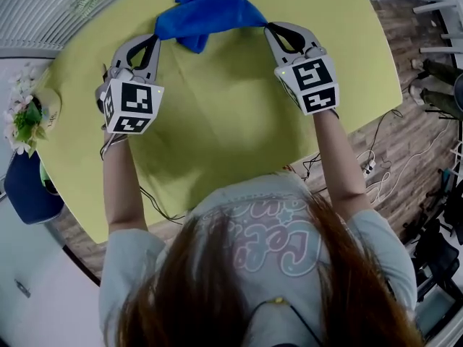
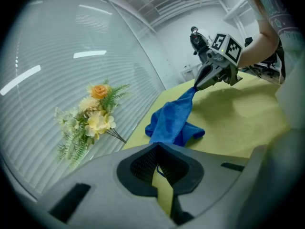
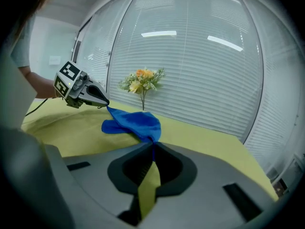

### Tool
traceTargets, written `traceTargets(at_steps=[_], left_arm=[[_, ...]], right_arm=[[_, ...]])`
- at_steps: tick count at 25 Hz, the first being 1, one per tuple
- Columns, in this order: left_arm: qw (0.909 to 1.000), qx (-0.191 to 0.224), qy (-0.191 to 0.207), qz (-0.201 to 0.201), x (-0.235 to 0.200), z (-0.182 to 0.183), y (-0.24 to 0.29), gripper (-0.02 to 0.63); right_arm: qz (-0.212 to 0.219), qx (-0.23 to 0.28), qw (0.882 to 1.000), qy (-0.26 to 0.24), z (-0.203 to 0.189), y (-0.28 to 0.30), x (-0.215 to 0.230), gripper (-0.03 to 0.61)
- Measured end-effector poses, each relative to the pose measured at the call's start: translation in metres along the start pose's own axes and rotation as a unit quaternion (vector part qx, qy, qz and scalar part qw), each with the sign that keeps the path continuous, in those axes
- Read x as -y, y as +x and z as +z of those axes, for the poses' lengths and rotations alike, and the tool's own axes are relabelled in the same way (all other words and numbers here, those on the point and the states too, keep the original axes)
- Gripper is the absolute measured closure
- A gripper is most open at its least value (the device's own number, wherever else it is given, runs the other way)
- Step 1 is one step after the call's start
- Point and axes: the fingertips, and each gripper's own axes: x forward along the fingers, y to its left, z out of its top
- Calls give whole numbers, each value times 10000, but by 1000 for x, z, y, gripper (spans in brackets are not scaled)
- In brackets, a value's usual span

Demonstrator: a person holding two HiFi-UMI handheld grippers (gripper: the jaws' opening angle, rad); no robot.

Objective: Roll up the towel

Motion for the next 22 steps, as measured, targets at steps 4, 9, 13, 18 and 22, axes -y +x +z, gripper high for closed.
traceTargets(at_steps=[4,9,13,18,22], left_arm=[[9990,180,-109,400,-17,17,-22,604],[9950,397,-177,900,-35,42,-52,604],[9905,568,-202,1234,-46,64,-77,604],[9840,706,-153,1628,-53,92,-116,604],[9783,854,-99,1884,-52,114,-143,604]], right_arm=[[-85,291,9995,-77,21,-11,12,557],[-175,663,9968,-417,54,-28,21,557],[-258,1028,9926,-589,83,-46,26,558],[-370,1609,9816,-959,126,-84,29,557],[-464,1897,9729,-1240,146,-113,31,557]])
